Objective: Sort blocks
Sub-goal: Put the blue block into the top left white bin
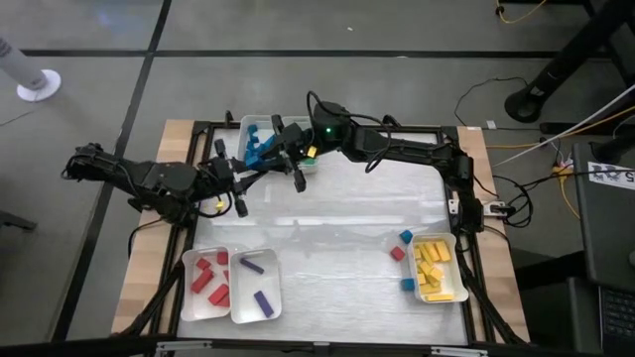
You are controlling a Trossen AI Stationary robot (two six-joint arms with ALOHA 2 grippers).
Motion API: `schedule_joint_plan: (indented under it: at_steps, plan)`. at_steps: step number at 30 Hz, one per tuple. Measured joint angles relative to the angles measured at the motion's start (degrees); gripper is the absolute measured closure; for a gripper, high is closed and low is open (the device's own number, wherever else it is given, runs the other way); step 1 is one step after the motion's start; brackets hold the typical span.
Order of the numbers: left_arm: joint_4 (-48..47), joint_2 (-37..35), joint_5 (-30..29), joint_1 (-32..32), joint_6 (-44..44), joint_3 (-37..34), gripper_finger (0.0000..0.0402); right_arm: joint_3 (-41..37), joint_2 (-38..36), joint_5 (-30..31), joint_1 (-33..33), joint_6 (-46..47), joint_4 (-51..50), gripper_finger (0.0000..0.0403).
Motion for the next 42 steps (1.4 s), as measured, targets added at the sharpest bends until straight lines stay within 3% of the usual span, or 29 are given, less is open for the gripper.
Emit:
schedule_joint_plan:
  at_steps: [2, 10, 19, 25, 30, 38, 42]
  plan:
    - [0.09, -0.03, 0.37, -0.03, -0.40, 0.01, 0.0363, 0.00, 0.00, -0.08, 0.06, -0.38, 0.15, 0.0337]
    - [-0.27, -0.03, 0.40, -0.15, -0.69, 0.00, 0.0363, 0.02, -0.07, -0.09, 0.07, -0.23, -1.17, 0.0334]
    - [0.02, -0.03, 0.25, -0.15, -1.01, 0.00, 0.0247, 0.02, -0.07, -0.10, 0.09, 0.27, -2.63, 0.0337]
    - [0.01, -0.03, 0.28, -0.15, -0.49, 0.00, 0.0215, 0.02, -0.07, -0.11, 0.09, 0.23, -3.62, 0.0337]
    - [-0.01, -0.03, 0.29, -0.15, 0.06, 0.00, 0.0245, 0.02, -0.07, -0.08, 0.09, 0.14, -4.06, 0.0336]
    - [0.28, -0.10, 0.55, -0.17, 1.26, 0.00, 0.0361, 0.02, -0.07, -0.08, 0.02, -1.12, -4.45, 0.0335]
    - [0.17, -0.10, 0.51, -0.17, 0.47, 0.00, 0.0361, 0.02, -0.07, -0.11, 0.04, -0.96, -4.56, 0.0335]
